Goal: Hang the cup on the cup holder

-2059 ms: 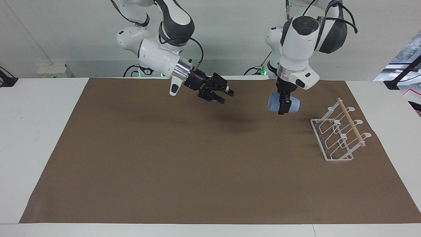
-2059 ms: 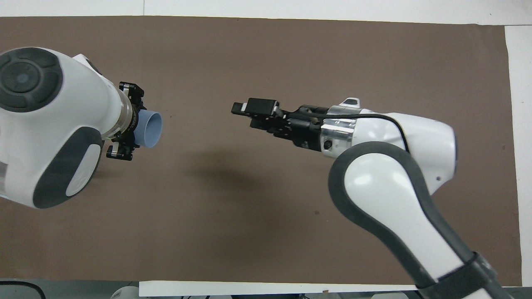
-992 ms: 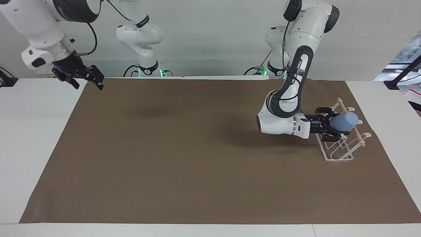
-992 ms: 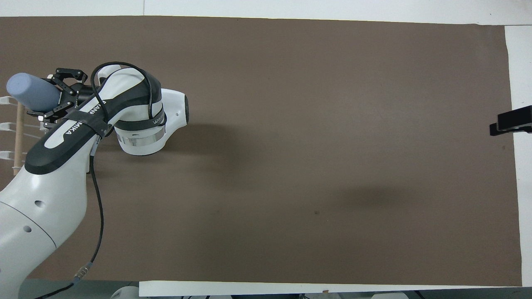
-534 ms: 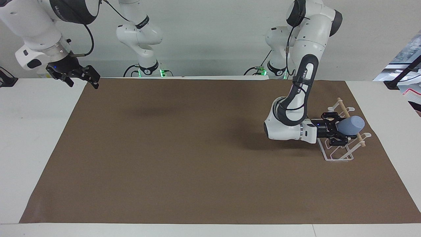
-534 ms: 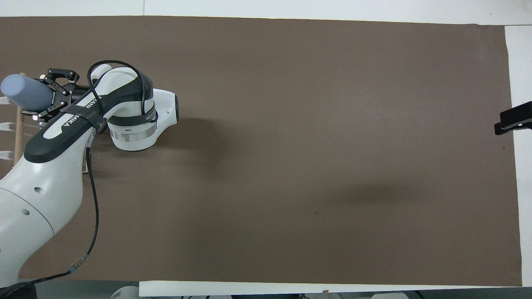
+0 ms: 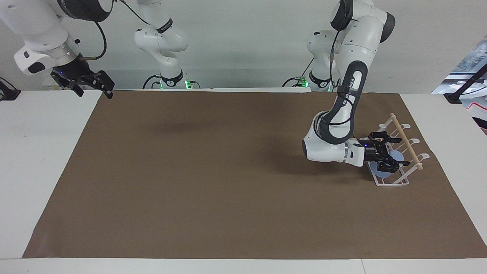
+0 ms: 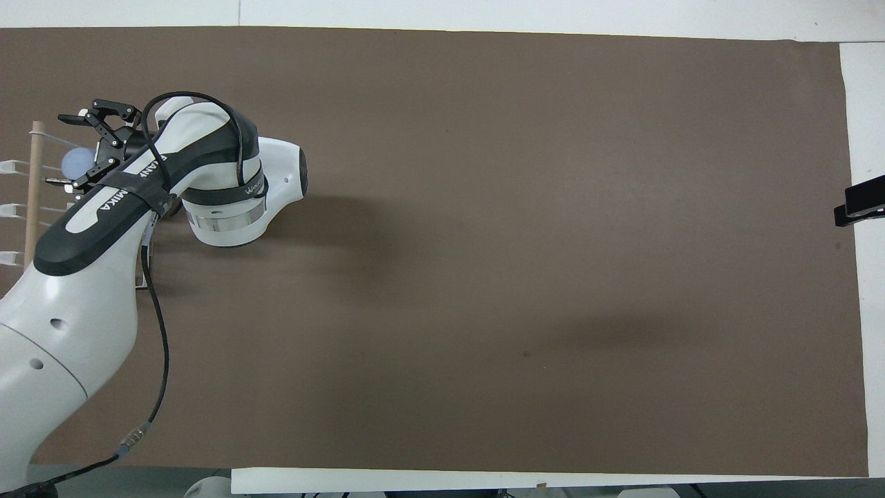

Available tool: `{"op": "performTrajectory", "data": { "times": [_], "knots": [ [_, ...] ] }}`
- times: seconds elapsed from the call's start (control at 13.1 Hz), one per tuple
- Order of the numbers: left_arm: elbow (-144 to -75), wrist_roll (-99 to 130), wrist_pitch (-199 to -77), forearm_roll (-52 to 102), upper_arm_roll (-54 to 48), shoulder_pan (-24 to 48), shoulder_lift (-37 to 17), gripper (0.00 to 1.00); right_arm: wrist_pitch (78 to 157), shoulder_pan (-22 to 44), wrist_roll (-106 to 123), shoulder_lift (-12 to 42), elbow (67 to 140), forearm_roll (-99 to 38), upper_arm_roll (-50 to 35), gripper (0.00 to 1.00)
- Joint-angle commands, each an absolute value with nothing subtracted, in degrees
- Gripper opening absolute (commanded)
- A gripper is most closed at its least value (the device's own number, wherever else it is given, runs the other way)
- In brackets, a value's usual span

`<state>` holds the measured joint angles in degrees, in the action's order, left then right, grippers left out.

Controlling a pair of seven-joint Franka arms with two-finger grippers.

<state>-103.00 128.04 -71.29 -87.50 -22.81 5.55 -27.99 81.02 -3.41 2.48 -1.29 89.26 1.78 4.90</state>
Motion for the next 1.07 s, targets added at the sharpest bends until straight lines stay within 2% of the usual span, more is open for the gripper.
{"op": "performTrajectory", "data": {
  "times": [0.0,0.23,0.38,0.69,0.99],
  "knots": [
    [-104.4,119.6,-77.0,-77.5,-23.8,5.1,-20.0,0.98,80.4,-4.6,2.4,-1.8,89.9,2.1,4.6,1.00],
    [-111.3,107.8,-88.7,-64.6,-23.6,3.3,-9.3,0.99,80.4,-4.3,2.5,-2.2,90.5,1.9,4.7,1.00],
    [-111.6,100.7,-93.8,-55.7,-23.5,1.2,-6.3,0.99,80.4,-3.9,2.5,-2.3,90.5,1.9,4.7,1.00],
    [-111.1,84.5,-99.8,-41.0,-20.3,0.9,-5.2,0.99,80.4,-4.1,2.5,-2.3,90.6,1.9,4.7,1.00],
    [-111.2,68.9,-102.7,-25.5,-18.1,0.8,-1.4,0.99,80.4,-4.0,2.5,-2.3,90.5,1.9,4.7,1.00]
  ]
}}
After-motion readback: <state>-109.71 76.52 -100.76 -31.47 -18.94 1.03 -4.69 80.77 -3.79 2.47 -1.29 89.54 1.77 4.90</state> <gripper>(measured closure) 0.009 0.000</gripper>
